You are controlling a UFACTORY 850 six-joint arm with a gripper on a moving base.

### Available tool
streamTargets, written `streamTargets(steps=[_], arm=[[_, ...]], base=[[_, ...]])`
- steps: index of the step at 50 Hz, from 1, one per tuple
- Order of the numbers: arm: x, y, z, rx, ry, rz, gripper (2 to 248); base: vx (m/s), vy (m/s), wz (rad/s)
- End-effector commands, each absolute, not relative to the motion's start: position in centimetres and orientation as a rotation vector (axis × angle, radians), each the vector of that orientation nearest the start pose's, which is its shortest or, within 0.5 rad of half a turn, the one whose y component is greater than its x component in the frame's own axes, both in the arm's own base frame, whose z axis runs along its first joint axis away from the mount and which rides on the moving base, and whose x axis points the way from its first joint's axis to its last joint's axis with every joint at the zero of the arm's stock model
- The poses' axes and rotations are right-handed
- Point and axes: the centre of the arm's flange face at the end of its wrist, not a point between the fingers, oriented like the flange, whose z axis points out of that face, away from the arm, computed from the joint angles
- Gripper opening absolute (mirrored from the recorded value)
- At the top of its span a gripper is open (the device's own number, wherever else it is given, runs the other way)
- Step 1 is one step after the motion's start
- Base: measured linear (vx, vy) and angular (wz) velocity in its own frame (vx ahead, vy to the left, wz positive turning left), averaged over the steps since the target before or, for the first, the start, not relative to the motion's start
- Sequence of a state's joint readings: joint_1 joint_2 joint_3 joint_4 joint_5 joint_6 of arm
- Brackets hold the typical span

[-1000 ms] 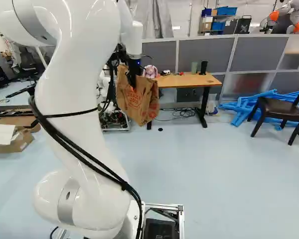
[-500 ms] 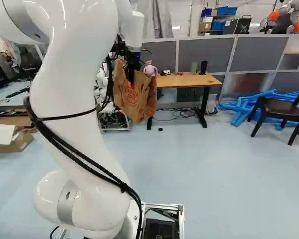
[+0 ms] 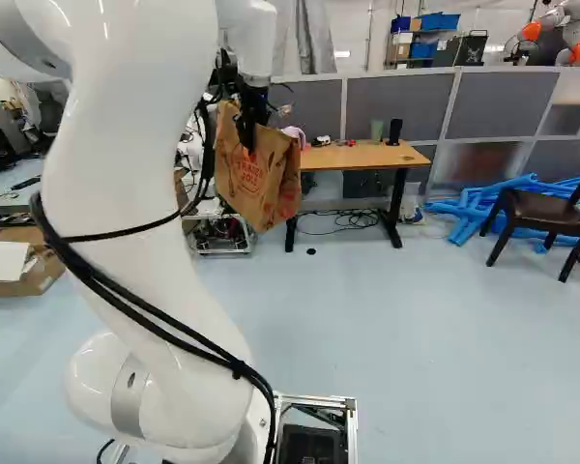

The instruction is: Pick up the bag on the ground and place it on the table

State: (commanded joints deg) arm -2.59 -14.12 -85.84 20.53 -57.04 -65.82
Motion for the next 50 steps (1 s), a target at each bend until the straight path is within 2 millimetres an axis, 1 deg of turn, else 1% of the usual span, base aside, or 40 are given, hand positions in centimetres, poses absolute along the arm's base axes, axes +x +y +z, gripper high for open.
streamTargets(steps=[11, 18, 33, 50], arm=[[57.1, 0.07, 67.0, -2.635, -1.349, -0.591, 21], [57.1, 0.07, 67.0, -2.635, -1.349, -0.591, 21], [57.1, 0.07, 67.0, -2.635, -1.349, -0.591, 21], [57.1, 0.07, 67.0, -2.635, -1.349, -0.591, 21]], base=[[0.011, 0.003, 0.029], [0.167, -0.06, 0.071], [0.333, -0.174, 0.008], [0.379, -0.198, 0.012]])
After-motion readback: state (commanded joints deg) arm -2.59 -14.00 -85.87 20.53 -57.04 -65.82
